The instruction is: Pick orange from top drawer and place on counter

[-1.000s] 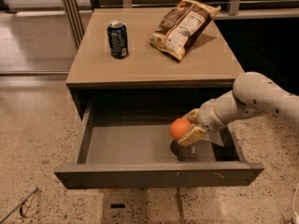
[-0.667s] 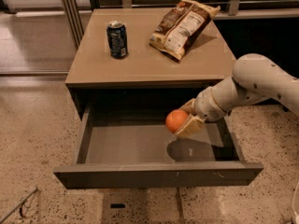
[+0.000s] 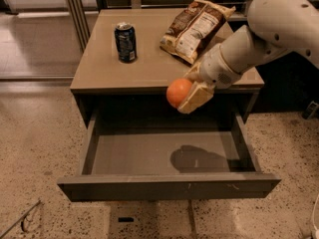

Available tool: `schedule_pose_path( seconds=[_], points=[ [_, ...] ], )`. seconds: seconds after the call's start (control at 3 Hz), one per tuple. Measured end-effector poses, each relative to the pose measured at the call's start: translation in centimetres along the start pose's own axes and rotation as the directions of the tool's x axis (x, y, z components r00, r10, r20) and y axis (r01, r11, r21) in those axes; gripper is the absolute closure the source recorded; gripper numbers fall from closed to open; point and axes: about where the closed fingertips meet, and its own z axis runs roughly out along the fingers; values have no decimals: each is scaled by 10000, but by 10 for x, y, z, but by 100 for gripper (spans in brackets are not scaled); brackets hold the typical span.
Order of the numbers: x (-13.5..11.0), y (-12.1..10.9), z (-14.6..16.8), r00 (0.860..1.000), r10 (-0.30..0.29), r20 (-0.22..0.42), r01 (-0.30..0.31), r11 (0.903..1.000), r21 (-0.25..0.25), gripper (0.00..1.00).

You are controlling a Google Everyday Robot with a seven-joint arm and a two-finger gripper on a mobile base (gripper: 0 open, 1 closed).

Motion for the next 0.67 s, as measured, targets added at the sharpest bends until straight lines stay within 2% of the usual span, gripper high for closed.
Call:
schedule_pose_path(
  seconds=[0.33, 0.67],
  points=[
    [-7, -3, -5, 9999, -101, 52, 101, 9999, 115, 100],
    [-11, -9, -7, 9996, -5, 294, -10, 9985, 539, 100]
  ],
)
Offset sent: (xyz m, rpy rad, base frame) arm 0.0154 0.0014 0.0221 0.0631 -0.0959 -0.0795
